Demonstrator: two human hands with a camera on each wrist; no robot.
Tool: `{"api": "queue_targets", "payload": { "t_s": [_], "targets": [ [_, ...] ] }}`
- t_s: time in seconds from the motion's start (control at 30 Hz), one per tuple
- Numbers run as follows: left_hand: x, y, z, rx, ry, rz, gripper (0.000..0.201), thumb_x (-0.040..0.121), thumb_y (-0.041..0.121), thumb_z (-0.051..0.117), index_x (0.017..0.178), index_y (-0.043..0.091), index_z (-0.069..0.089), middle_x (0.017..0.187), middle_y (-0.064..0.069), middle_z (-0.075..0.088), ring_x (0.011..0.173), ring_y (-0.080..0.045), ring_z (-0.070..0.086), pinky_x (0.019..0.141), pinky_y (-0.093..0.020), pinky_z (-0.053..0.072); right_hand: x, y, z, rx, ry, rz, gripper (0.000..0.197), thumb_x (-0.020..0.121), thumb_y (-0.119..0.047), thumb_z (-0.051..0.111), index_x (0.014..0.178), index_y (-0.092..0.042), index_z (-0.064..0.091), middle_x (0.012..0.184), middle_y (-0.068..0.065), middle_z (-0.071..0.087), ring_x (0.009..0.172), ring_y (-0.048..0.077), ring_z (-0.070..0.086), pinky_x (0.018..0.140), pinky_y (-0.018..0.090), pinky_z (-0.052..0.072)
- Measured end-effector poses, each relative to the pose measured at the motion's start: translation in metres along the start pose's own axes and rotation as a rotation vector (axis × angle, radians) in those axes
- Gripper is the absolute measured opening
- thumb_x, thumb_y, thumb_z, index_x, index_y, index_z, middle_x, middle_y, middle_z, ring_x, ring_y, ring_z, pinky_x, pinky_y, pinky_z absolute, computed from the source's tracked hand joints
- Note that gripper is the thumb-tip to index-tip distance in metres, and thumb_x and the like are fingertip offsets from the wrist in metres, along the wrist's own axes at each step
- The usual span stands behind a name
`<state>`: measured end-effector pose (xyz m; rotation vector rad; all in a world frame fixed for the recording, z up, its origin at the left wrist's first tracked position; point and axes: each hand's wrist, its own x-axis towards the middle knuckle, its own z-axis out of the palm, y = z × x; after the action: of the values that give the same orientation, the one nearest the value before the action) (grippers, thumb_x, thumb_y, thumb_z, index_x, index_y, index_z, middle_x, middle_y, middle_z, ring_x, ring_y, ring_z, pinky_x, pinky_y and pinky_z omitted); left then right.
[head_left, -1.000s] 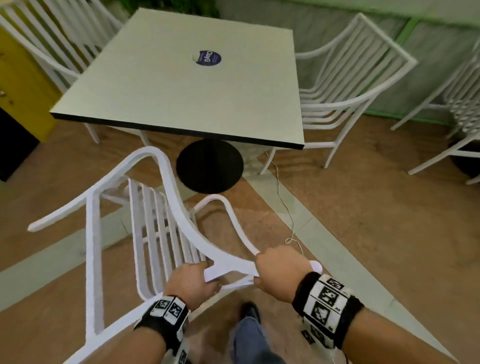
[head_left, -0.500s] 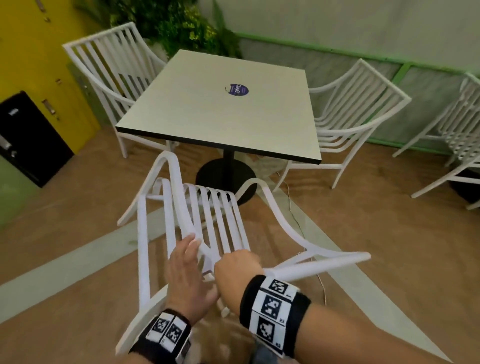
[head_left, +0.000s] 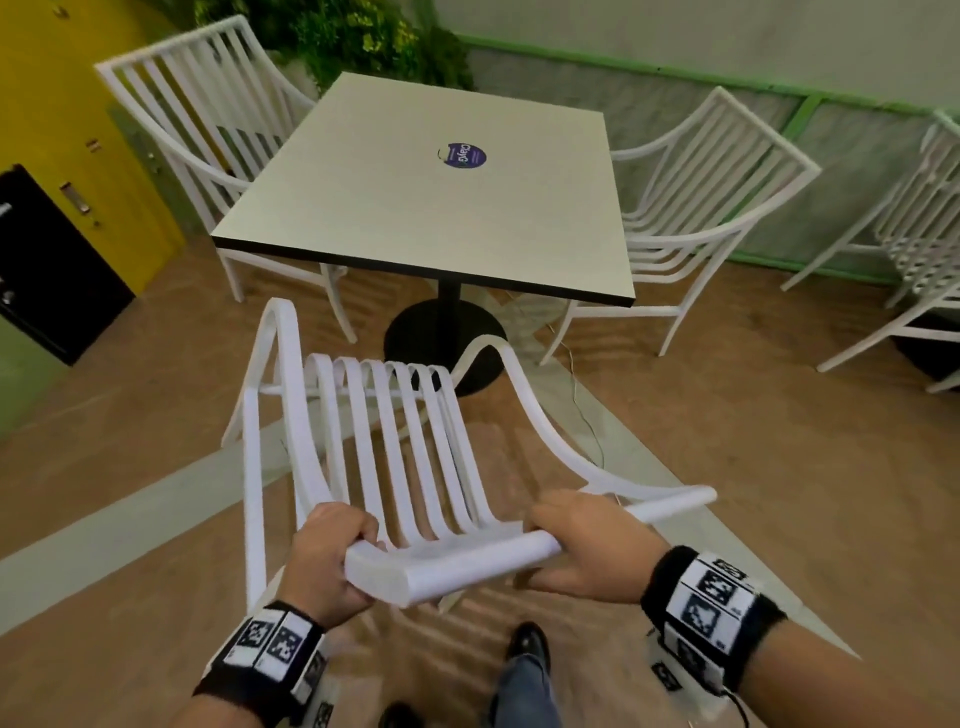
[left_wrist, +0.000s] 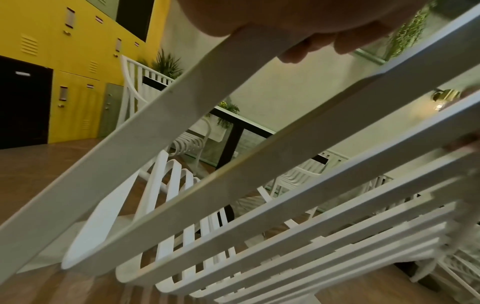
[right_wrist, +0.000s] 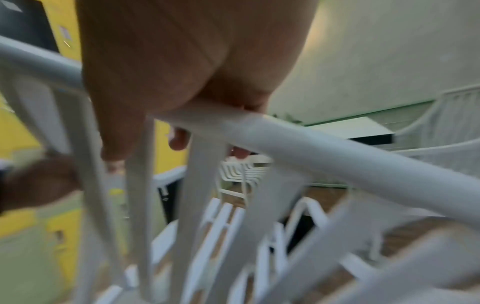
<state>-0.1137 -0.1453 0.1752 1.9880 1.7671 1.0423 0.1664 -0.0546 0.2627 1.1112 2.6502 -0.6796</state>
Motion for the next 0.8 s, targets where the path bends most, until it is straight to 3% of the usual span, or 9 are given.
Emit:
{"api": "queue_targets", "payload": {
  "t_s": [0.1,0.17,0.27,0.37,0.43,0.5,0.6,0.67,0.8],
  "targets": [
    [-0.003,-0.004,0.002,0.001,0.049,0.005,0.024,0.059,0.03,0.06,0.069,0.029,0.038,0.063,0.008,0.044,0.064,-0.001,0.031,0.061,-0.009,0.031,0.005,0.03,0.02,0.028,0.097,0.125,0.028,0.077,-0.039,0.069,0.083,-0.017,0.053,0.084,0.001,0.06,0.072,0.017,0.051,0.06,0.032,0.04],
    [-0.001,-0.002,0.002,0.002,0.041,-0.004,0.023,0.059,0.031,0.058,0.069,0.029,0.038,0.065,0.01,0.043,0.064,-0.003,0.034,0.057,-0.014,0.033,0.006,0.035,0.027,0.013,0.18,0.068,0.028,0.073,-0.031,0.075,0.077,-0.014,0.054,0.079,0.005,0.061,0.065,0.018,0.049,0.053,0.028,0.031],
    [-0.008,-0.011,-0.004,-0.054,0.058,-0.01,0.014,0.059,0.027,0.053,0.066,0.027,0.041,0.063,0.009,0.047,0.06,-0.008,0.039,0.052,-0.022,0.037,0.005,0.022,0.034,-0.074,0.201,-0.007,0.037,0.054,-0.037,0.083,0.063,-0.02,0.052,0.058,-0.004,0.057,0.048,0.013,0.053,0.045,0.018,0.021],
    [-0.02,-0.024,-0.017,-0.184,0.098,-0.22,0.013,0.057,0.025,0.05,0.058,0.012,0.048,0.061,0.007,0.056,0.054,-0.026,0.047,0.05,-0.041,0.044,0.008,0.0,0.045,-0.112,0.268,-0.099,0.036,0.049,-0.044,0.078,0.058,-0.023,0.051,0.051,-0.008,0.054,0.042,0.01,0.048,0.046,0.017,0.02],
    [-0.025,-0.028,-0.019,-0.209,0.088,-0.224,0.014,0.058,0.022,0.053,0.058,0.009,0.048,0.061,0.002,0.054,0.053,-0.025,0.049,0.05,-0.035,0.042,0.013,-0.011,0.052,-0.129,0.322,-0.137,0.032,0.052,-0.045,0.073,0.058,-0.021,0.051,0.051,-0.007,0.053,0.042,0.011,0.048,0.043,0.018,0.024],
    [-0.027,-0.036,-0.016,-0.284,0.076,-0.263,0.01,0.066,0.019,0.054,0.064,0.009,0.053,0.064,0.003,0.055,0.057,-0.021,0.056,0.057,-0.028,0.045,0.021,-0.02,0.056,-0.163,0.322,-0.135,0.032,0.054,-0.045,0.074,0.058,-0.022,0.053,0.051,-0.006,0.054,0.042,0.012,0.049,0.041,0.018,0.03],
    [-0.034,-0.067,-0.002,-0.334,0.039,-0.349,0.005,0.07,0.024,0.057,0.075,0.025,0.058,0.086,0.005,0.066,0.1,-0.012,0.064,0.085,-0.027,0.048,0.039,-0.03,0.059,-0.228,0.234,-0.094,0.033,0.057,-0.049,0.074,0.062,-0.023,0.055,0.053,-0.006,0.056,0.043,0.013,0.051,0.04,0.021,0.037],
    [-0.039,-0.083,0.009,-0.38,0.073,-0.459,0.01,0.071,0.031,0.06,0.08,0.028,0.061,0.102,-0.004,0.069,0.12,-0.019,0.056,0.097,-0.029,0.046,0.052,-0.036,0.063,-0.255,0.174,-0.055,0.032,0.06,-0.049,0.072,0.066,-0.021,0.057,0.057,-0.003,0.059,0.047,0.016,0.055,0.042,0.025,0.042],
    [-0.032,-0.098,0.025,-0.461,0.117,-0.631,0.025,0.062,0.038,0.064,0.087,0.04,0.068,0.11,-0.01,0.064,0.116,-0.022,0.055,0.101,-0.041,0.04,0.074,-0.049,0.06,-0.246,0.079,0.015,0.03,0.083,-0.038,0.059,0.097,-0.011,0.058,0.09,0.009,0.064,0.079,0.027,0.061,0.064,0.039,0.047]
  ]
}}
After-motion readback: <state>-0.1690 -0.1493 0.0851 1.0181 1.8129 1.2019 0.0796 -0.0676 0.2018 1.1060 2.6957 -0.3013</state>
